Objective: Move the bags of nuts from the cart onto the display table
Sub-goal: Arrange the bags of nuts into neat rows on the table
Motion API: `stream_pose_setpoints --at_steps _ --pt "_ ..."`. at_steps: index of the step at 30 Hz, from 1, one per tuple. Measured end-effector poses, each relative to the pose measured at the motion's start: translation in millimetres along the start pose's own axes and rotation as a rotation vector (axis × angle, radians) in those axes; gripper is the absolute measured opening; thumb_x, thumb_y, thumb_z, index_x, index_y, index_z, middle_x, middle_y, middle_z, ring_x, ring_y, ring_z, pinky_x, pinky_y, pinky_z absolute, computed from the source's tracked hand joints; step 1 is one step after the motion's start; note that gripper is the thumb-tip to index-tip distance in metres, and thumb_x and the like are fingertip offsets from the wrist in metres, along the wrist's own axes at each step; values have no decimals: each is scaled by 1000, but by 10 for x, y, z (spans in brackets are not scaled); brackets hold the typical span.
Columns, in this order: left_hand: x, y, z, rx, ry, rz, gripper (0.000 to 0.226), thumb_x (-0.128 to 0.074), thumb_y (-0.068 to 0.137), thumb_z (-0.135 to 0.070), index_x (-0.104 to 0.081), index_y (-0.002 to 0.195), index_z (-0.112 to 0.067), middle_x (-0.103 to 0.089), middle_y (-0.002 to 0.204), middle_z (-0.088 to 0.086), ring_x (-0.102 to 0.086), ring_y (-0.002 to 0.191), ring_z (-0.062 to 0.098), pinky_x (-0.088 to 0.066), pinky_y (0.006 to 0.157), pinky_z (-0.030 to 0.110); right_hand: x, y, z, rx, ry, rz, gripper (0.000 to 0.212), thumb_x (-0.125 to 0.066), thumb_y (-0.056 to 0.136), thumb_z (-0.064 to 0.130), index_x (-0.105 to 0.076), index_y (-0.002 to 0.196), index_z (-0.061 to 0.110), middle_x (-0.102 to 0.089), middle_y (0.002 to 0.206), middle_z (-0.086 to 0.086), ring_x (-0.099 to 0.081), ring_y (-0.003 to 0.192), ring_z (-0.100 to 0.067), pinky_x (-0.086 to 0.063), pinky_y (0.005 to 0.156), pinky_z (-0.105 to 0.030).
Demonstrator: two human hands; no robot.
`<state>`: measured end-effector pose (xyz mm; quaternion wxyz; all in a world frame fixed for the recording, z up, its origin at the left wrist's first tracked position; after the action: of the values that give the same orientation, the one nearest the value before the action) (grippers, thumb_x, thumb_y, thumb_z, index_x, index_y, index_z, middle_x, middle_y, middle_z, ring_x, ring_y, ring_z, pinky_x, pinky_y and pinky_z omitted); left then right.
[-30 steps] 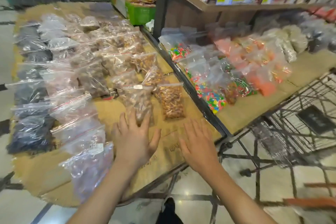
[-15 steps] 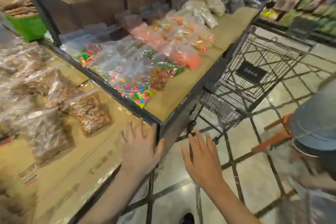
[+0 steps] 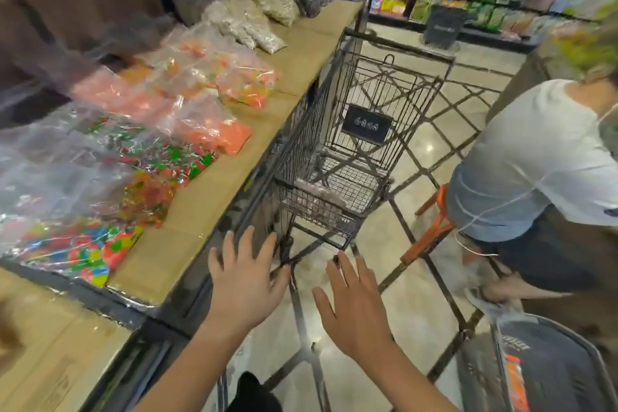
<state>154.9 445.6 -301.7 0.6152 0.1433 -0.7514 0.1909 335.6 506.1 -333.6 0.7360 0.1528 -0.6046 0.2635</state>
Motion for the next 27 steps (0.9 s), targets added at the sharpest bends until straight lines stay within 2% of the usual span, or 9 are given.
stream_pose_setpoints --at_steps 4,7,10,12,16,19,21,25,27 --pt "-149 660 -152 -27 13 56 66 -32 95 -64 -29 155 -36 -22 166 9 -12 152 43 -15 117 64 -13 557 -237 -42 -7 -13 60 -36 102 54 -60 142 15 -54 152 -13 -48 141 -43 -45 111 -58" --pt "-273 1216 -212 -73 19 82 65 -38 88 -61 -55 141 -29 -50 149 15 -39 140 48 -34 105 70 -21 1049 -402 -75 -11 -34 58 -39 101 53 -60 142 17 -54 152 -13 -48 141 -43 -44 111 -59" --pt "-452 1863 -216 -75 42 151 65 -39 88 -62 -57 140 -28 -52 148 15 -41 138 48 -35 104 70 -71 1596 -568 -121 -12 -23 59 -36 102 55 -58 144 20 -54 153 -11 -46 143 -43 -42 113 -58" --pt "-537 2293 -236 -93 35 203 66 -35 91 -63 -52 144 -28 -48 151 15 -38 141 47 -33 107 70 -175 1954 -690 -169 -15 26 62 -32 102 55 -55 147 20 -52 154 -11 -41 146 -42 -38 116 -57" --pt "-739 3048 -237 -140 14 300 67 -31 97 -63 -30 155 -31 -22 165 11 -15 152 40 -17 118 64 -383 2678 -904 -219 -56 77 63 -32 101 54 -56 145 17 -56 149 -16 -44 144 -41 -33 121 -54" --pt "-925 3555 -255 -173 37 370 66 -32 98 -61 -29 155 -28 -20 165 13 -14 152 41 -19 117 62 -613 3223 -1106 -224 -72 144 66 -30 103 52 -36 159 17 -48 156 -20 -39 148 -38 -26 124 -54" --pt "-1105 3824 -281 -184 73 405 64 -35 97 -59 -35 152 -24 -28 161 16 -24 147 41 -26 114 60 -769 3510 -1244 -250 -72 183 66 -33 103 48 -39 157 11 -53 150 -23 -44 145 -38 -29 123 -55" --pt "-1607 4324 -425 -172 2 562 59 -36 100 -53 -34 150 -22 -27 158 16 -24 144 40 -28 114 58 -1301 3938 -1562 -359 2 446 70 -23 106 52 -18 163 12 -29 166 -21 -19 156 -36 -12 129 -48" --pt "-1896 4560 -475 -127 -24 624 57 -38 102 -46 -30 153 -24 -28 156 13 -25 143 37 -27 116 55 -1520 4111 -1743 -438 97 513 65 -26 108 47 -27 160 8 -37 162 -21 -25 154 -35 -14 128 -45"
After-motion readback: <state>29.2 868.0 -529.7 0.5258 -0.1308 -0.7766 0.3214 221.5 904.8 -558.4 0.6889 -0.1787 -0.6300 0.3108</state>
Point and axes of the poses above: each hand's wrist, its own y-axis towards the middle knuckle, its own x-axis out of the back of the hand, z = x × y, the point moved 7 cm from there along y, towards the middle knuckle
